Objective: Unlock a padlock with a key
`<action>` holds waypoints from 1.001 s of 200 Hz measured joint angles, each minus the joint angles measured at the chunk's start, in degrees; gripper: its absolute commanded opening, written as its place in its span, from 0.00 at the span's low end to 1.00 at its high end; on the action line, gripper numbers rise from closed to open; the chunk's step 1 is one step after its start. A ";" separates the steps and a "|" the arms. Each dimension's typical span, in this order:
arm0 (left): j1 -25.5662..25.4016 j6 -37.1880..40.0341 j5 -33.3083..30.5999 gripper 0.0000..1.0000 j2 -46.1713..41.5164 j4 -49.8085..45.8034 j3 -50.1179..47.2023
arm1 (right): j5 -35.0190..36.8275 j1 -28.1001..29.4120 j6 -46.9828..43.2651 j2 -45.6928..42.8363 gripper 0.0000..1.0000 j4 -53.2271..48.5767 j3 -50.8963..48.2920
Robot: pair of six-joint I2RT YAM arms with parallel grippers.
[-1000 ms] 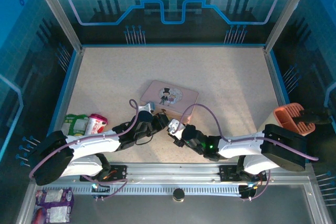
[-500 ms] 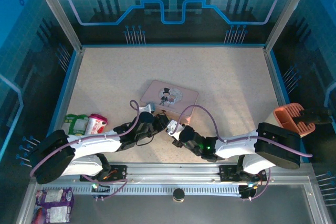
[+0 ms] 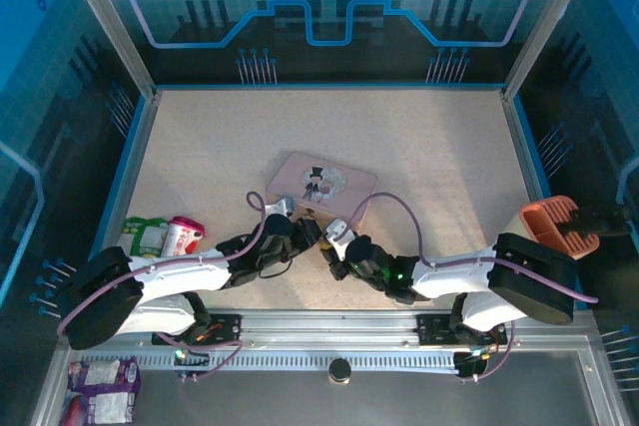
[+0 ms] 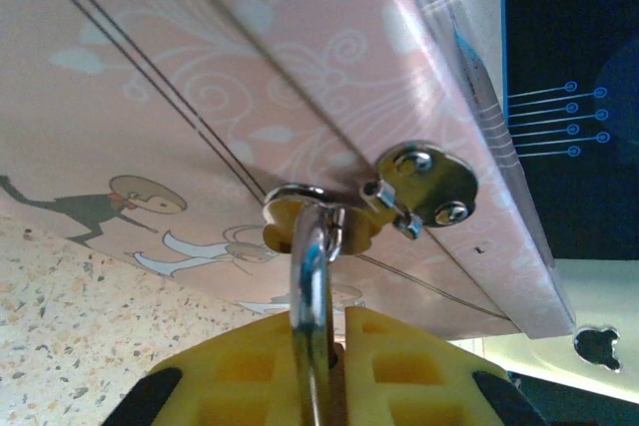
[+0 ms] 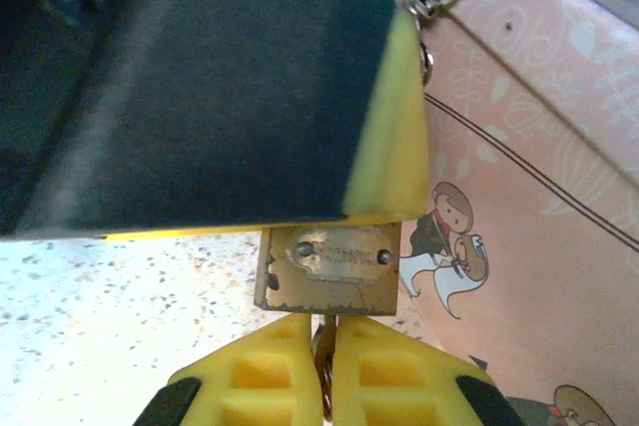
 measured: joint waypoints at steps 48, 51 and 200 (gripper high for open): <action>-0.33 -0.02 0.09 0.08 0.00 0.76 -1.20 | -7.26 -2.12 7.89 -0.07 0.00 3.65 -2.32; -0.33 -0.02 0.13 0.11 0.07 0.90 -1.29 | -7.54 -2.21 8.31 -0.04 0.00 3.93 -2.47; 5.40 1.29 0.98 0.57 -4.87 -5.64 -2.97 | -12.37 -2.97 19.96 4.79 0.00 9.20 -4.63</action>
